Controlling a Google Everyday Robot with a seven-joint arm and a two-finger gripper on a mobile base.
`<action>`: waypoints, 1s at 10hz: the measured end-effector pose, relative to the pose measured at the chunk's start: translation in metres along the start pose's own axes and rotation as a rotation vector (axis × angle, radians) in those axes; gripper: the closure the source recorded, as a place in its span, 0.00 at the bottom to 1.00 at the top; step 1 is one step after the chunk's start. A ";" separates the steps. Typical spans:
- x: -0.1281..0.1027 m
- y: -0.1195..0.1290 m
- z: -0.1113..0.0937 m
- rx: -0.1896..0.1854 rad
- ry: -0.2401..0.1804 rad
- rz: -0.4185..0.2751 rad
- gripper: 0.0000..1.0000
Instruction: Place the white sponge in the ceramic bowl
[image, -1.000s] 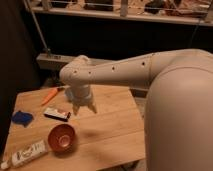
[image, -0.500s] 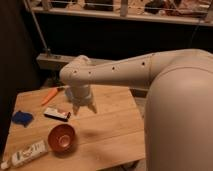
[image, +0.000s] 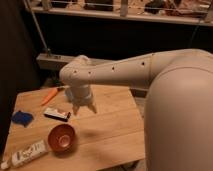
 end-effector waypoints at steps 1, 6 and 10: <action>-0.008 0.018 0.000 -0.015 -0.015 -0.069 0.35; -0.045 0.158 0.011 -0.090 -0.090 -0.528 0.35; -0.051 0.270 0.027 -0.191 -0.139 -0.888 0.35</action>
